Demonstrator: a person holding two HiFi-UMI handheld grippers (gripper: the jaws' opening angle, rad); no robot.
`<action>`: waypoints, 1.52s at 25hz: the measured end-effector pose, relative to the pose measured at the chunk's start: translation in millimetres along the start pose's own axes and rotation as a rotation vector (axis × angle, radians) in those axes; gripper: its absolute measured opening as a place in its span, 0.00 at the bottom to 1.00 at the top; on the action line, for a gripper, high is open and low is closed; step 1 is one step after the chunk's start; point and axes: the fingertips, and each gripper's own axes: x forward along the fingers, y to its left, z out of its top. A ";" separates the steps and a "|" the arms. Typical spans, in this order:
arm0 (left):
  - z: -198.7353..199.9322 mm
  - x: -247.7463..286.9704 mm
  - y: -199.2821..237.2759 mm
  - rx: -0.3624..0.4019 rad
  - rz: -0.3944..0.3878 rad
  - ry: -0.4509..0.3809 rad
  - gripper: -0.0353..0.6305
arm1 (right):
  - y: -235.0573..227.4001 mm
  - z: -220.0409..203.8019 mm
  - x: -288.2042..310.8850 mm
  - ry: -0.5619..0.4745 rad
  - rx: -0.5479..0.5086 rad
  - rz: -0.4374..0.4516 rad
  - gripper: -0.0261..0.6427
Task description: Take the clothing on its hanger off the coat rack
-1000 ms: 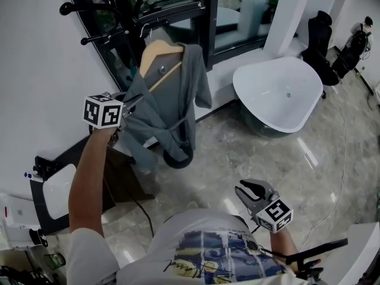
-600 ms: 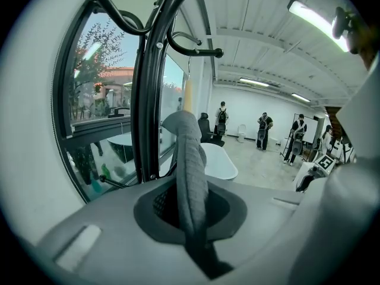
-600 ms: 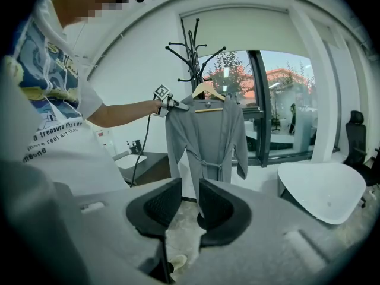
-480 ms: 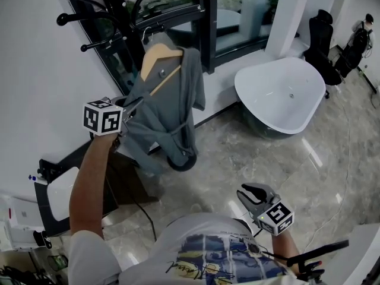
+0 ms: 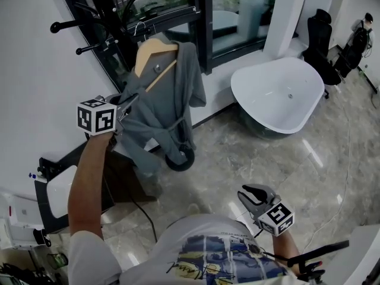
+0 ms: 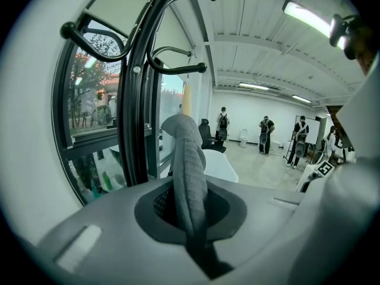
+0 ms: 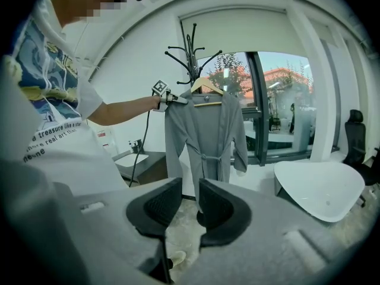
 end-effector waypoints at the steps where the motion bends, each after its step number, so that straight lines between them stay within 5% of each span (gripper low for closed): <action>1: 3.1 0.0 -4.3 0.003 0.000 -0.004 0.05 | -2.1 -0.3 -3.8 -0.001 -0.004 -0.001 0.17; 22: 1.6 -1.2 -137.7 0.004 -0.038 -0.019 0.05 | -35.9 -43.4 -109.1 -0.019 -0.024 -0.001 0.17; 38: -27.4 -60.4 -304.0 0.013 -0.072 -0.031 0.05 | -33.6 -79.7 -159.2 -0.016 -0.063 0.109 0.17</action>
